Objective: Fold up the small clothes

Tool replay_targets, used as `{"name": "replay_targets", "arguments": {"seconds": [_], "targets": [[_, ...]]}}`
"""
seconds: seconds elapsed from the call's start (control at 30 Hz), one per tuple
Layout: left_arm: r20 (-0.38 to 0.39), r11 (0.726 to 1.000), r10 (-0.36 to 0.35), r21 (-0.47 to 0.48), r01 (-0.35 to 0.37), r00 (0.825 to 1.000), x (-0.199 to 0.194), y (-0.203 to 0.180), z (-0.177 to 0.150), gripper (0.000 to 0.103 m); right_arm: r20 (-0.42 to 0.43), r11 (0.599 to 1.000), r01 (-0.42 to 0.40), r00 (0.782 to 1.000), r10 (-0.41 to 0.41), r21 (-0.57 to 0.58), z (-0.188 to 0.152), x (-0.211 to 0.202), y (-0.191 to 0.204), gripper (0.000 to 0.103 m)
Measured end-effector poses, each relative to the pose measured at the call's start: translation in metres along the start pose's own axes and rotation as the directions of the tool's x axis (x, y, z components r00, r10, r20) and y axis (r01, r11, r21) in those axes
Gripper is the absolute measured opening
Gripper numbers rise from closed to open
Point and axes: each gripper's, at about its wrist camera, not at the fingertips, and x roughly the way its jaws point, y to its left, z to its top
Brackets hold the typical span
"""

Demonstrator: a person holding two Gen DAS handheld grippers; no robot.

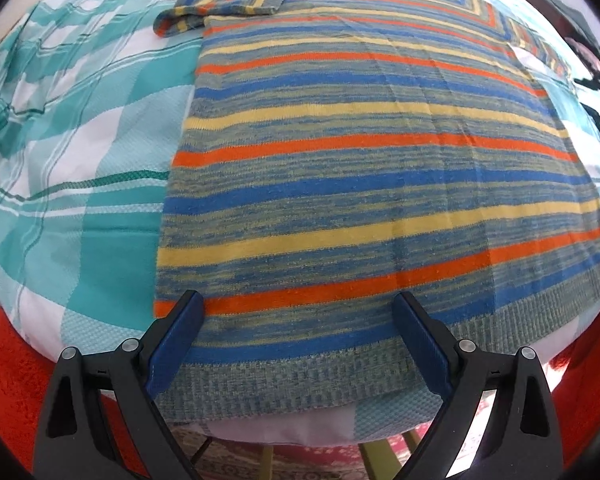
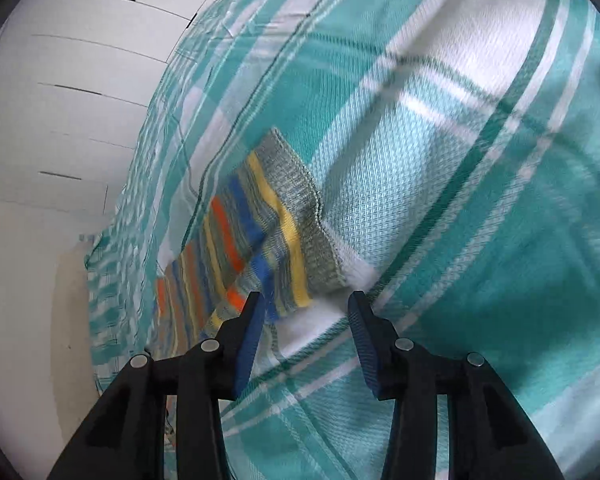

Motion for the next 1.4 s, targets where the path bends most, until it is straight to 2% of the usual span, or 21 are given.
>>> {"name": "replay_targets", "arguments": {"seconds": [0.1, 0.17, 0.27, 0.47, 0.57, 0.63, 0.7, 0.73, 0.77, 0.83, 0.9, 0.97, 1.03, 1.1, 1.13, 1.2, 1.23, 1.27, 1.33, 1.37, 1.4], "targets": [[-0.008, 1.000, 0.008, 0.007, -0.008, 1.000, -0.001, 0.002, -0.001, 0.096, 0.048, 0.999, 0.016, 0.999, -0.018, 0.043, 0.003, 0.013, -0.005, 0.006], [-0.003, 1.000, 0.013, 0.004, -0.013, 1.000, -0.005, 0.003, -0.005, 0.096, 0.092, 0.998, 0.042, 0.995, -0.046, 0.043, 0.000, 0.009, -0.007, 0.005], [-0.005, 1.000, 0.014, -0.002, -0.014, 1.000, -0.005, 0.003, -0.011, 0.096, 0.182, 0.983, 0.180, 0.968, -0.171, -0.033, -0.009, -0.006, 0.002, 0.005], [-0.001, 0.999, 0.020, 0.028, -0.020, 1.000, -0.004, -0.001, -0.010, 0.096, 0.188, 0.961, 0.264, 0.951, -0.245, -0.084, -0.010, 0.005, 0.009, 0.004], [0.004, 0.999, 0.024, 0.030, -0.025, 1.000, -0.008, -0.001, -0.011, 0.096, 0.170, 0.966, 0.238, 0.961, -0.218, -0.106, -0.008, 0.002, 0.012, 0.014], [0.020, 0.999, 0.034, 0.028, -0.035, 0.999, -0.013, 0.003, -0.004, 0.096, 0.195, 0.936, 0.318, 0.938, -0.287, -0.151, -0.017, -0.010, 0.023, 0.043], [0.042, 0.999, 0.045, 0.028, -0.046, 0.998, -0.024, 0.004, -0.003, 0.096, 0.265, 0.867, 0.420, 0.898, -0.352, -0.270, -0.036, -0.032, 0.051, 0.055], [0.055, 0.998, 0.047, 0.031, -0.049, 0.997, -0.030, 0.006, -0.001, 0.096, 0.279, 0.835, 0.433, 0.894, -0.350, -0.339, -0.051, -0.037, 0.066, 0.055], [0.064, 0.998, 0.046, 0.038, -0.048, 0.997, -0.035, 0.008, 0.003, 0.096, 0.272, 0.788, 0.421, 0.905, -0.328, -0.449, -0.077, -0.042, 0.087, 0.054], [0.087, 0.997, 0.035, 0.066, -0.040, 0.996, -0.047, 0.014, 0.015, 0.096, 0.205, 0.741, 0.345, 0.938, -0.278, -0.576, -0.120, -0.042, 0.114, 0.054], [0.117, 0.996, 0.033, 0.080, -0.042, 0.993, -0.058, 0.021, 0.032, 0.096, 0.037, 0.719, 0.157, 0.983, -0.179, -0.677, -0.182, -0.039, 0.137, 0.054], [0.168, 0.996, 0.036, 0.077, -0.049, 0.985, -0.072, 0.034, 0.062, 0.096, -0.127, 0.686, -0.014, 0.985, -0.115, -0.728, -0.243, -0.027, 0.152, 0.054], [0.218, 0.996, 0.043, 0.062, -0.058, 0.975, -0.082, 0.045, 0.094, 0.096, -0.235, 0.642, -0.100, 0.963, -0.128, -0.760, -0.302, -0.011, 0.153, 0.054], [0.279, 0.995, 0.038, 0.073, -0.061, 0.960, -0.087, 0.046, 0.135, 0.096, -0.284, 0.592, -0.115, 0.938, -0.201, -0.798, -0.351, 0.009, 0.143, 0.054], [0.290, 0.993, 0.050, 0.089, -0.079, 0.956, -0.081, 0.046, 0.154, 0.096, -0.262, 0.566, -0.079, 0.932, -0.249, -0.820, -0.369, 0.016, 0.133, 0.054], [0.291, 0.985, 0.085, 0.118, -0.124, 0.953, -0.063, 0.035, 0.187, 0.096, -0.175, 0.498, -0.028, 0.952, -0.251, -0.867, -0.383, 0.015, 0.127, 0.054], [0.286, 0.983, 0.087, 0.132, -0.130, 0.954, -0.049, 0.030, 0.202, 0.096, -0.163, 0.485, -0.016, 0.951, -0.263, -0.875, -0.384, 0.015, 0.128, 0.054], [0.279, 0.981, 0.084, 0.147, -0.129, 0.957, -0.037, 0.023, 0.212, 0.096, -0.157, 0.480, -0.005, 0.948, -0.277, -0.877, -0.386, 0.014, 0.128, 0.054], [0.252, 0.969, 0.091, 0.200, -0.144, 0.963, -0.005, 0.004, 0.235, 0.091, -0.170, 0.519, -0.004, 0.947, -0.272, -0.854, -0.377, 0.015, 0.128, 0.054], [0.236, 0.962, 0.106, 0.220, -0.159, 0.966, 0.007, -0.002, 0.244, 0.085, -0.175, 0.540, -0.006, 0.949, -0.263, -0.841, -0.375, 0.015, 0.126, 0.054], [0.207, 0.954, 0.129, 0.241, -0.179, 0.970, 0.025, -0.010, 0.253, 0.083, -0.174, 0.542, -0.004, 0.949, -0.262, -0.840, -0.380, 0.010, 0.124, 0.054]]}}
